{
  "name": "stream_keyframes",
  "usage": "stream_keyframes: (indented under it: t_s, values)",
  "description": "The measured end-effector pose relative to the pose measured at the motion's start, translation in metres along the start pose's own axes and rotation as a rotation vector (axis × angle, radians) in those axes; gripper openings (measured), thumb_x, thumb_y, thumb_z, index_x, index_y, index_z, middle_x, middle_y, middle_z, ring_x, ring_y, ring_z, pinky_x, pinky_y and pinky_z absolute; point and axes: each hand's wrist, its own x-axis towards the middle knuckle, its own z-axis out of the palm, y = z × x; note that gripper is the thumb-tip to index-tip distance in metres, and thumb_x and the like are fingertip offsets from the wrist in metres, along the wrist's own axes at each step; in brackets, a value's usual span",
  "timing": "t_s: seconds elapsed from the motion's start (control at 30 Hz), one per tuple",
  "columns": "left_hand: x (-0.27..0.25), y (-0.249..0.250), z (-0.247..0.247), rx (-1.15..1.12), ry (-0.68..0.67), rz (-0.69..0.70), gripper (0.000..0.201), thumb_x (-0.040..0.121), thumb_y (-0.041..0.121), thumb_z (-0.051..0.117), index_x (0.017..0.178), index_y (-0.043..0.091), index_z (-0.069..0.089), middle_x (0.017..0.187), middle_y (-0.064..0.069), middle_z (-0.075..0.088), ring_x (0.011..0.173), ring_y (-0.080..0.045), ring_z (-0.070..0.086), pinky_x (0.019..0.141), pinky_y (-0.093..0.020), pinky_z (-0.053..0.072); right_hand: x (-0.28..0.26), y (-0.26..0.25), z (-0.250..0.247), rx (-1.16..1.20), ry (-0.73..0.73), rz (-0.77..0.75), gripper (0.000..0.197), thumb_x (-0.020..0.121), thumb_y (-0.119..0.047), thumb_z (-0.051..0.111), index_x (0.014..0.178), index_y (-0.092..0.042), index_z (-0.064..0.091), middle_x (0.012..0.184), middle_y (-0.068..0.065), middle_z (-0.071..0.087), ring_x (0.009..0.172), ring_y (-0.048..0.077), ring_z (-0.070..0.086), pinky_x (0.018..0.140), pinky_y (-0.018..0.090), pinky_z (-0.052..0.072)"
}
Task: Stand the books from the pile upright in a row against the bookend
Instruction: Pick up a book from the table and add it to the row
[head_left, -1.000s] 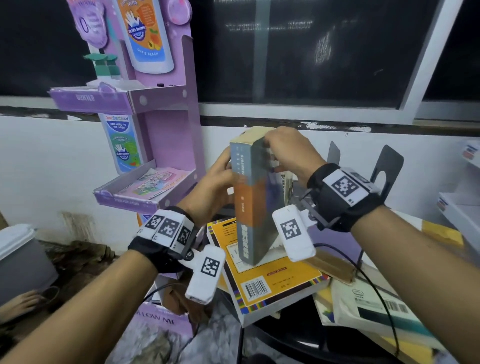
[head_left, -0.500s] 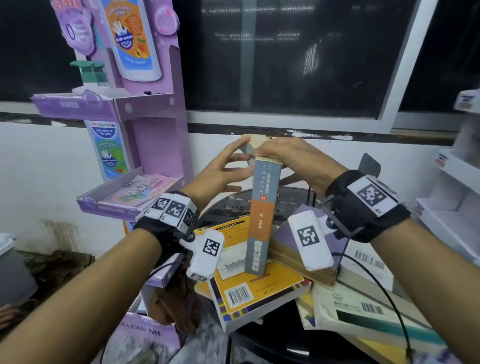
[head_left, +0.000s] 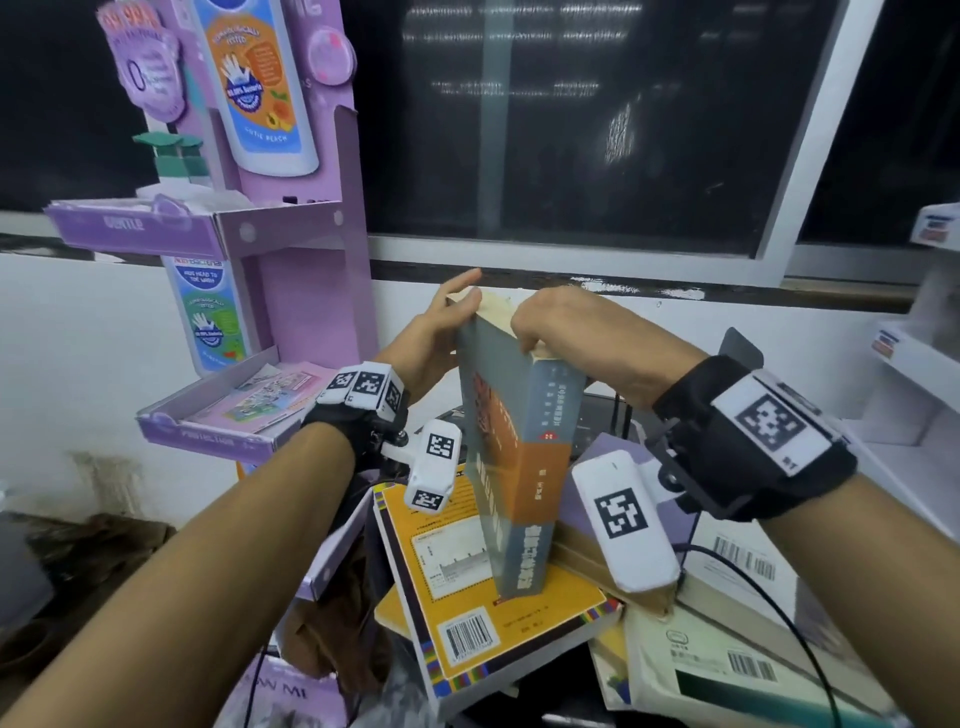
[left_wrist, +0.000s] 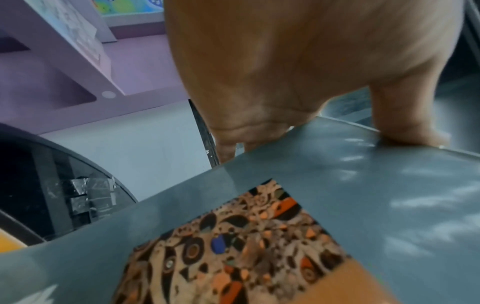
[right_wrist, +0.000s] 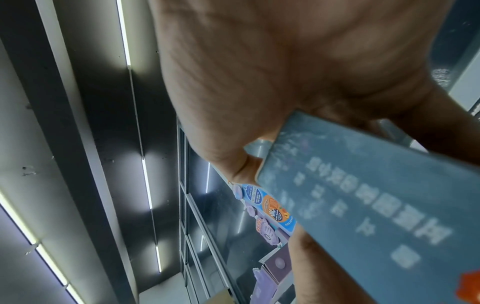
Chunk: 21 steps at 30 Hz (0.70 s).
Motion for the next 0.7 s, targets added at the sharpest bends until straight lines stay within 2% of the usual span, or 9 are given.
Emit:
stream_keyframes:
  t_s: [0.07, 0.1, 0.17, 0.23, 0.3, 0.37, 0.5, 0.6, 0.7]
  values:
    - [0.003, -0.006, -0.003, -0.038, -0.027, -0.001, 0.066, 0.075, 0.053, 0.062, 0.134, 0.026, 0.048, 0.124, -0.004, 0.059, 0.118, -0.027, 0.053, 0.104, -0.045, 0.039, -0.001, -0.003, 0.001, -0.032, -0.022, 0.004, 0.021, 0.082, -0.027, 0.042, 0.071, -0.012, 0.050, 0.079, 0.007, 0.051, 0.082, 0.024, 0.047, 0.067, 0.028, 0.041]
    - [0.003, -0.008, -0.003, -0.057, -0.028, 0.004, 0.064, 0.073, 0.053, 0.063, 0.129, 0.024, 0.051, 0.122, -0.003, 0.060, 0.116, -0.025, 0.054, 0.101, -0.044, 0.041, -0.001, -0.003, 0.003, -0.056, -0.012, 0.010, 0.020, 0.088, -0.025, 0.041, 0.073, -0.013, 0.049, 0.085, 0.008, 0.053, 0.085, 0.025, 0.048, 0.070, 0.030, 0.040]
    - [0.005, -0.010, -0.002, -0.082, -0.012, 0.027, 0.055, 0.074, 0.050, 0.063, 0.121, 0.022, 0.055, 0.113, -0.001, 0.062, 0.104, -0.019, 0.058, 0.092, -0.039, 0.045, -0.002, -0.004, 0.007, -0.193, 0.029, -0.004, 0.019, 0.093, -0.028, 0.043, 0.077, -0.018, 0.047, 0.093, 0.006, 0.057, 0.083, 0.021, 0.052, 0.062, 0.031, 0.040]
    - [0.006, -0.011, -0.001, -0.108, 0.010, 0.054, 0.043, 0.081, 0.044, 0.060, 0.115, 0.019, 0.054, 0.103, -0.001, 0.063, 0.094, -0.016, 0.060, 0.083, -0.034, 0.047, -0.004, -0.007, 0.011, -0.241, 0.067, 0.058, 0.024, 0.084, -0.047, 0.055, 0.089, -0.024, 0.051, 0.088, -0.003, 0.058, 0.073, 0.009, 0.053, 0.052, 0.026, 0.036]
    - [0.007, -0.011, 0.002, -0.147, 0.036, 0.072, 0.037, 0.084, 0.039, 0.057, 0.113, 0.017, 0.054, 0.099, -0.004, 0.062, 0.090, -0.017, 0.060, 0.079, -0.031, 0.050, -0.004, -0.008, 0.012, -0.313, 0.069, 0.084, 0.044, 0.074, -0.057, 0.064, 0.101, -0.026, 0.051, 0.090, -0.005, 0.057, 0.071, 0.005, 0.052, 0.049, 0.024, 0.036]
    - [0.006, -0.012, 0.004, -0.168, 0.062, 0.087, 0.034, 0.082, 0.038, 0.058, 0.109, 0.017, 0.055, 0.097, -0.004, 0.063, 0.088, -0.017, 0.061, 0.077, -0.030, 0.050, -0.002, -0.011, 0.009, -0.363, 0.050, 0.095, 0.046, 0.073, -0.052, 0.069, 0.105, -0.024, 0.050, 0.091, -0.004, 0.057, 0.071, 0.007, 0.053, 0.048, 0.024, 0.037]
    - [0.007, -0.009, 0.006, -0.157, 0.110, 0.118, 0.034, 0.079, 0.040, 0.062, 0.105, 0.020, 0.055, 0.097, -0.002, 0.064, 0.089, -0.016, 0.060, 0.072, -0.029, 0.050, 0.001, -0.015, 0.003, -0.406, 0.034, 0.104, 0.036, 0.084, -0.029, 0.059, 0.117, -0.017, 0.049, 0.102, 0.004, 0.057, 0.072, 0.012, 0.053, 0.048, 0.024, 0.036]
    - [0.011, -0.003, 0.006, -0.186, 0.140, 0.157, 0.034, 0.079, 0.035, 0.065, 0.106, 0.017, 0.054, 0.099, -0.006, 0.064, 0.091, -0.019, 0.060, 0.076, -0.031, 0.052, 0.002, -0.014, 0.000, -0.357, 0.022, 0.115, 0.047, 0.083, -0.030, 0.060, 0.125, -0.019, 0.043, 0.106, 0.005, 0.055, 0.075, 0.013, 0.054, 0.051, 0.026, 0.039]
    - [0.015, 0.005, 0.005, -0.149, 0.148, 0.190, 0.036, 0.077, 0.033, 0.070, 0.105, 0.017, 0.055, 0.099, -0.008, 0.063, 0.090, -0.020, 0.061, 0.074, -0.031, 0.052, 0.005, -0.012, 0.001, -0.320, 0.020, 0.117, 0.058, 0.078, -0.037, 0.069, 0.126, -0.022, 0.040, 0.109, 0.004, 0.055, 0.079, 0.015, 0.058, 0.055, 0.027, 0.046]
